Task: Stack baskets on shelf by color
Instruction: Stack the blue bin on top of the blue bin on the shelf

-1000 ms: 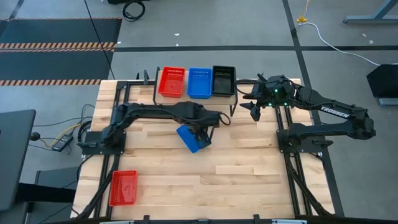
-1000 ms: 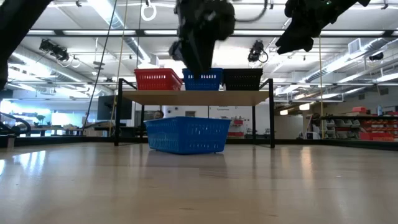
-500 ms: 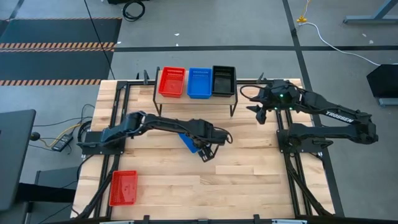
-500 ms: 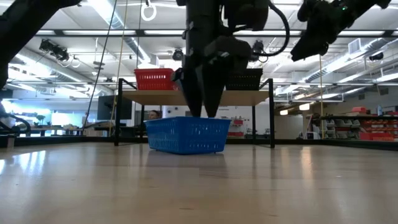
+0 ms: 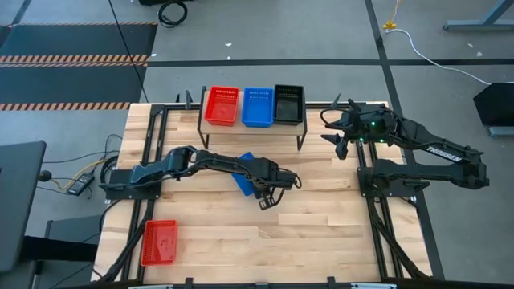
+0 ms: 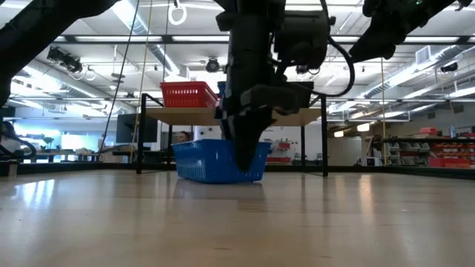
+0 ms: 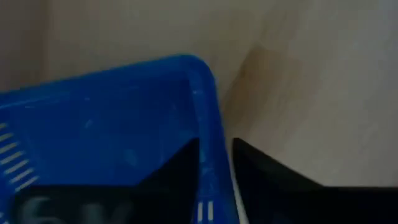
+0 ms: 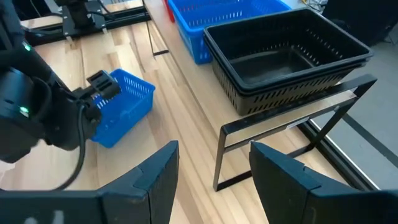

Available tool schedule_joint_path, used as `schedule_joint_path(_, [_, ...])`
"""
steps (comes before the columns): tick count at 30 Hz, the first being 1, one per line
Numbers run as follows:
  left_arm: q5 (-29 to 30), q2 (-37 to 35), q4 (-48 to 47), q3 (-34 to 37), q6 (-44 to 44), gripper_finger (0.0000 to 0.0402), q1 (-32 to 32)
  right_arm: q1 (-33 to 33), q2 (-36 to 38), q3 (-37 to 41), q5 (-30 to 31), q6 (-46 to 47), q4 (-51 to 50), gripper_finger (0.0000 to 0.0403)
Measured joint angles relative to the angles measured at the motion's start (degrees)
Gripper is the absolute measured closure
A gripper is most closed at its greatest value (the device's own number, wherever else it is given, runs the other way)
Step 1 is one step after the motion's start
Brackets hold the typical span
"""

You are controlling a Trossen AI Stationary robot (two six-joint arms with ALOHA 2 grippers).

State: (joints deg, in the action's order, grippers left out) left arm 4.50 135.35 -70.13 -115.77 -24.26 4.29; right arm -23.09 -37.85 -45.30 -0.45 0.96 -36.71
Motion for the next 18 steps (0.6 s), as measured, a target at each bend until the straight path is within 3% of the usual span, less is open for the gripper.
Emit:
schedule_joint_path(4, [-0.9, -0.2, -1.4, 0.0, 2.4, 0.0387, 0.1, 0.0, 0.0, 0.0, 0.0, 0.0, 0.0, 0.0202])
schedule_joint_path(11, [-1.5, -5.0, -10.3, -3.4, 0.9, 0.0396, -0.1, 0.0, 0.0, 0.0, 0.0, 0.3, 0.1, 0.0202])
schedule_joint_path(18, [-0.2, -8.0, -20.4, -17.3, 2.5, 0.0397, 0.9, 0.0, 0.0, 0.0, 0.0, -0.5, 0.6, 0.0202])
